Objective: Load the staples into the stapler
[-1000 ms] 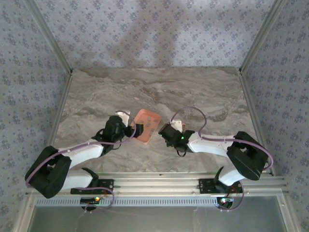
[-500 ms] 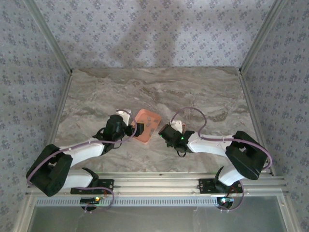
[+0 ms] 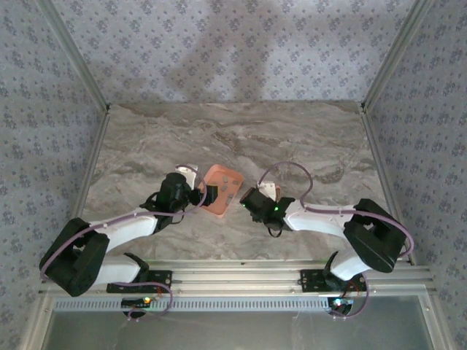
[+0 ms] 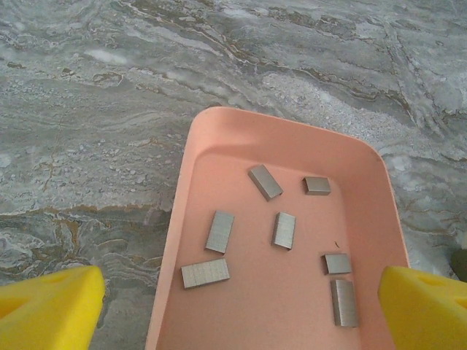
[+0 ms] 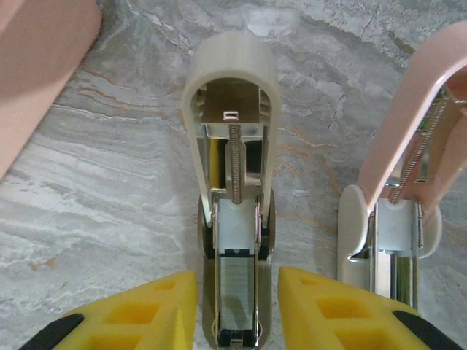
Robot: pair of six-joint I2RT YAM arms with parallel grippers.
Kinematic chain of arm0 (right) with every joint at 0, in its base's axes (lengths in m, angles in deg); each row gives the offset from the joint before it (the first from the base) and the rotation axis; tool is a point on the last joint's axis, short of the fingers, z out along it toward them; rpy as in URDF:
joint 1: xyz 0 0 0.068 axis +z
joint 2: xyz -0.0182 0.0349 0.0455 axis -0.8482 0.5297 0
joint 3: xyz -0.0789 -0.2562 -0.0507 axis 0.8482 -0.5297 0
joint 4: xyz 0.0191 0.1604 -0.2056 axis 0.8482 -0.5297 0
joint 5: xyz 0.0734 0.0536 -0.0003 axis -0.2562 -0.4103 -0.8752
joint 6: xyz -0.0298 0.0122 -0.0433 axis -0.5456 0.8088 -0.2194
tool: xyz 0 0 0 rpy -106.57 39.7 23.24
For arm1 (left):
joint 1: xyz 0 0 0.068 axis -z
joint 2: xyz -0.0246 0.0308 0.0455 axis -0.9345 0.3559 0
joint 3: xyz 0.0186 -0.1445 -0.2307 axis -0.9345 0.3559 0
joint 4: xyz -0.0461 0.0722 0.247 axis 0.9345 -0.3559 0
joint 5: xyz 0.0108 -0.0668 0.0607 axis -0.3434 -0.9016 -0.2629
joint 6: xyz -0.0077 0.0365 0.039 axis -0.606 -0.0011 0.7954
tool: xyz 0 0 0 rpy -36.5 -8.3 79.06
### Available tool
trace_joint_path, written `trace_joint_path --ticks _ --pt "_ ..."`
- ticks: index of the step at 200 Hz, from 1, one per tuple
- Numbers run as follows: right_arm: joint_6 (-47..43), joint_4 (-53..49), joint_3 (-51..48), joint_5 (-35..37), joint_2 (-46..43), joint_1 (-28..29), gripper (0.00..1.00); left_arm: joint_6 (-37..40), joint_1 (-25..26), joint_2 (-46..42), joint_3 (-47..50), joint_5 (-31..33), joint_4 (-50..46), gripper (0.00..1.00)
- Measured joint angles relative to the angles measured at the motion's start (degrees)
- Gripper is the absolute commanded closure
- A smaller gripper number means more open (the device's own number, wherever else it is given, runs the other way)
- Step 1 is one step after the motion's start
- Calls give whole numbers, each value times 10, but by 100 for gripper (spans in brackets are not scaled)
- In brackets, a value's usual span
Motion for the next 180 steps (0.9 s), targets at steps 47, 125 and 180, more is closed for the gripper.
trace_joint_path --ticks 47,125,180 --pt "-6 -20 1 -3 -68 0 63 -17 0 -17 -7 0 -25 3" --pt "-25 -41 29 -46 -90 -1 61 -80 -19 -68 -37 22 -143 3" --pt "-38 -62 92 -76 -57 -1 56 -141 -110 -100 -37 -16 -202 4"
